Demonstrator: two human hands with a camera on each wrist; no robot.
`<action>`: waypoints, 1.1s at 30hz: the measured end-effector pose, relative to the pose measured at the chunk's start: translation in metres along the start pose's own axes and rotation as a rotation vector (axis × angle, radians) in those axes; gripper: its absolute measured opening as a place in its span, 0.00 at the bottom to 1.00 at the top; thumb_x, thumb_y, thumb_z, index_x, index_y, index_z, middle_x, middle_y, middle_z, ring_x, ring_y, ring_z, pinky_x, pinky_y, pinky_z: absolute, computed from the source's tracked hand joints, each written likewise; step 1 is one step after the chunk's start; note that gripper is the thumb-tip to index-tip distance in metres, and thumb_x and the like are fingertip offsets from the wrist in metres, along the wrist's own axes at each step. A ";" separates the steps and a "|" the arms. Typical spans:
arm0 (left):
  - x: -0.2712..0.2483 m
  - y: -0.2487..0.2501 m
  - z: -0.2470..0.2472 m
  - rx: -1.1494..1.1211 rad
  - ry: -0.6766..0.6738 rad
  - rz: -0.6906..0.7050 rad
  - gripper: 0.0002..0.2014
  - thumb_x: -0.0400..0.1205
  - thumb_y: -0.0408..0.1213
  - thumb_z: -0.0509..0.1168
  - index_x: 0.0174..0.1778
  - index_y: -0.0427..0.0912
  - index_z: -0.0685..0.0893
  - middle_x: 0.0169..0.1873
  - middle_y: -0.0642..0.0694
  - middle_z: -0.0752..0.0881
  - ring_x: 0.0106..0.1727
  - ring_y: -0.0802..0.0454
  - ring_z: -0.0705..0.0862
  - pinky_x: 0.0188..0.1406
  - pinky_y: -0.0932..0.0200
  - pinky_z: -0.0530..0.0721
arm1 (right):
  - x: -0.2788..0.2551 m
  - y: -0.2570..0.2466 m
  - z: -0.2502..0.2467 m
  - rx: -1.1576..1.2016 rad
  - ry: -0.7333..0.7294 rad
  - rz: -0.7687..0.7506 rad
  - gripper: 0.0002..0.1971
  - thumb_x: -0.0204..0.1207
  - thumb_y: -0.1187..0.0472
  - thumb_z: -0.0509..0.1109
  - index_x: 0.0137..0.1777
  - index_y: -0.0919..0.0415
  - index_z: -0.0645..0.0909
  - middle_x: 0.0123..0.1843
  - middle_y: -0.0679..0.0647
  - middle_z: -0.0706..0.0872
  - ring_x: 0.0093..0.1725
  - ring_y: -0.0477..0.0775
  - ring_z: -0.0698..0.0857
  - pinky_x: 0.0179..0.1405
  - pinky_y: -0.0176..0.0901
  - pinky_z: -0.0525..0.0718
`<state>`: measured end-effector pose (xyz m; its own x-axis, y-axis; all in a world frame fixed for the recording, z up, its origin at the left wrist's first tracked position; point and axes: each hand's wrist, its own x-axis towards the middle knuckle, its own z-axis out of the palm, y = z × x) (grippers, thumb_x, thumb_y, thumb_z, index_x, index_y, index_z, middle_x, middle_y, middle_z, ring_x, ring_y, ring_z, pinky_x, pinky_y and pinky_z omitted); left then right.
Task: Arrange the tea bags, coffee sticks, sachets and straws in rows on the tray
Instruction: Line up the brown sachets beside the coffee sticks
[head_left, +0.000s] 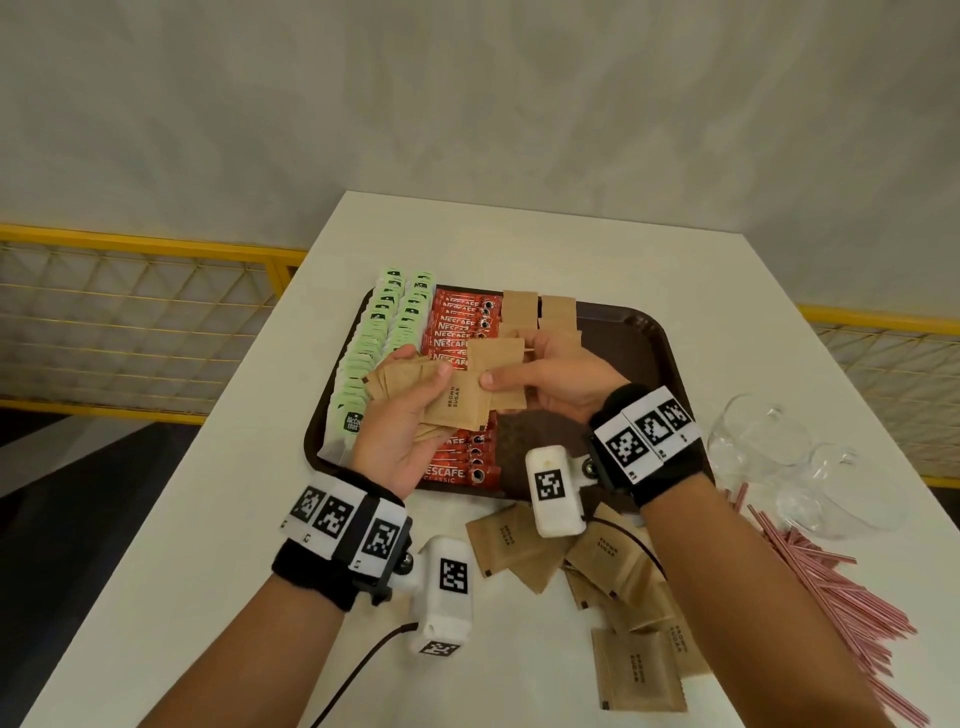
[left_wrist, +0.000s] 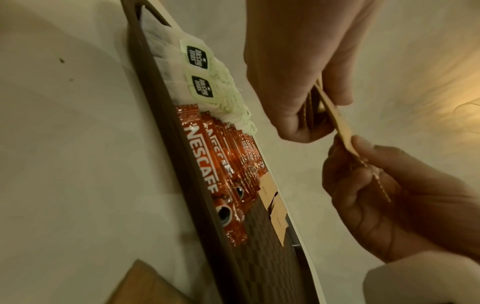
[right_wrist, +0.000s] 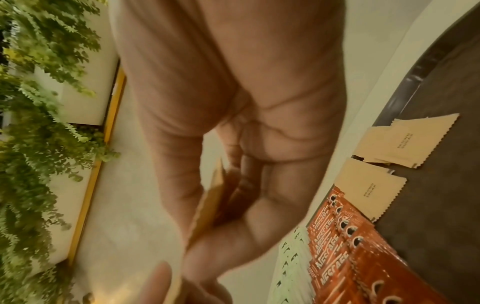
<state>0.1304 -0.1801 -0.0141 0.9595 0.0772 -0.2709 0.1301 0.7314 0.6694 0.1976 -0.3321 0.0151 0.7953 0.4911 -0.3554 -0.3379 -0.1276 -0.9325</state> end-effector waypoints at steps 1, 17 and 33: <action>-0.001 0.000 0.000 -0.014 -0.011 0.001 0.14 0.79 0.26 0.64 0.49 0.52 0.76 0.52 0.44 0.87 0.52 0.46 0.86 0.37 0.51 0.88 | -0.001 0.003 0.001 0.047 0.046 -0.020 0.26 0.71 0.75 0.71 0.69 0.68 0.72 0.62 0.63 0.84 0.56 0.59 0.86 0.46 0.47 0.89; -0.001 0.008 0.003 0.206 -0.163 -0.040 0.22 0.68 0.22 0.67 0.52 0.50 0.78 0.53 0.42 0.87 0.54 0.43 0.86 0.44 0.45 0.87 | -0.024 -0.004 -0.004 -0.034 -0.094 -0.018 0.15 0.74 0.73 0.68 0.59 0.64 0.81 0.50 0.54 0.88 0.46 0.48 0.89 0.42 0.40 0.89; -0.003 0.010 -0.010 -0.023 -0.097 -0.044 0.09 0.76 0.31 0.66 0.47 0.50 0.79 0.42 0.42 0.84 0.37 0.50 0.84 0.29 0.60 0.84 | 0.046 -0.001 -0.067 -0.252 0.503 0.274 0.25 0.66 0.69 0.79 0.63 0.69 0.78 0.59 0.61 0.85 0.55 0.60 0.85 0.51 0.57 0.88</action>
<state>0.1266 -0.1666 -0.0137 0.9727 -0.0205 -0.2313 0.1683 0.7483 0.6417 0.2684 -0.3671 -0.0041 0.8569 -0.0461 -0.5133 -0.4828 -0.4206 -0.7681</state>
